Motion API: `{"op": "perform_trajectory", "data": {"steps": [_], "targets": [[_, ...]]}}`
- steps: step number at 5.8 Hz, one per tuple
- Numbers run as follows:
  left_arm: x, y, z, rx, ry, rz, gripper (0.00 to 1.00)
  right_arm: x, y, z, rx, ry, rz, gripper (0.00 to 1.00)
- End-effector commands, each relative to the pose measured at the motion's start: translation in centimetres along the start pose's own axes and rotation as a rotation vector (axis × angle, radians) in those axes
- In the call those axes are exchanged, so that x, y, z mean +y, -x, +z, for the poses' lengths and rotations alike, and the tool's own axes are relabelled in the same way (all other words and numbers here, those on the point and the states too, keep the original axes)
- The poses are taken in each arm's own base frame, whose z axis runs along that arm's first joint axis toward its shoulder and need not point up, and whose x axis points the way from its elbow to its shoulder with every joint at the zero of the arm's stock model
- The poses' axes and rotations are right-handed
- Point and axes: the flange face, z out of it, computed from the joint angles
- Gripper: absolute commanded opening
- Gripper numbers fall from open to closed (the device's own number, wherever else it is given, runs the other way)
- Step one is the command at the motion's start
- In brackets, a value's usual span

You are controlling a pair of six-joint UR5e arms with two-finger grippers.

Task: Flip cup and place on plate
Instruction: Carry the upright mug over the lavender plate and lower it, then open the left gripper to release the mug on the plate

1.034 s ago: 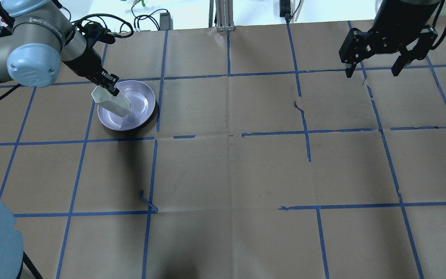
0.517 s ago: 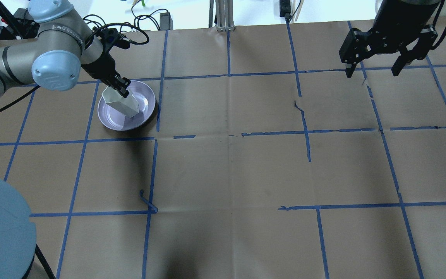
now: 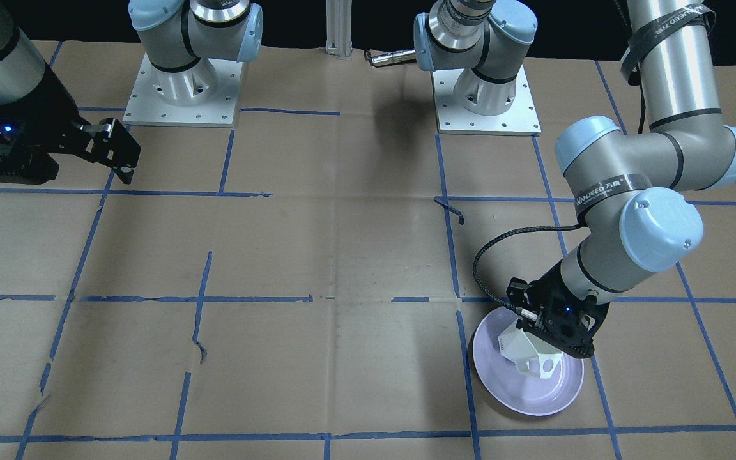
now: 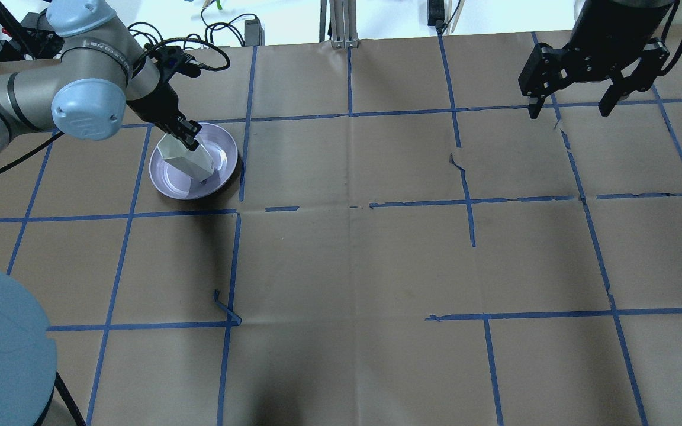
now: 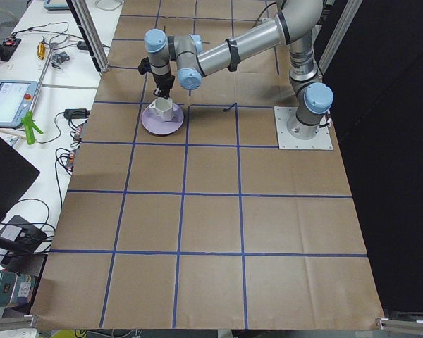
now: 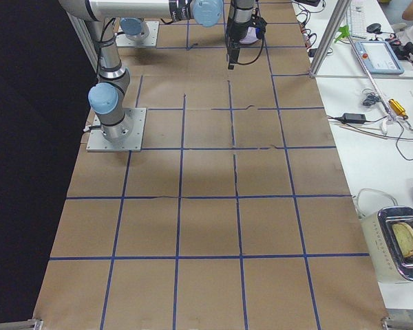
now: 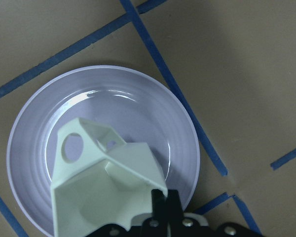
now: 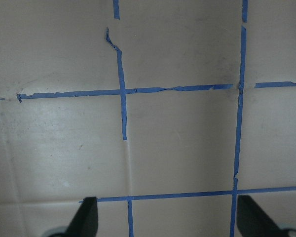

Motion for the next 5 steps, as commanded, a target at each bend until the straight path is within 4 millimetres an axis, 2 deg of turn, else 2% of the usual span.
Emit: {"op": "perform_trajectory", "data": {"steps": [1, 4, 5], "targets": [[0.0, -0.1, -0.6, -0.008, -0.01, 0.003, 0.98, 0.0, 0.0, 0.0, 0.0, 0.0, 0.0, 1.0], [-0.3, -0.3, -4.0, -0.036, -0.042, 0.002, 0.99, 0.0, 0.0, 0.0, 0.0, 0.0, 0.0, 1.0], [0.4, -1.1, -6.5, -0.04, -0.049, 0.001, 0.99, 0.0, 0.0, 0.0, 0.0, 0.0, 0.0, 1.0]]}}
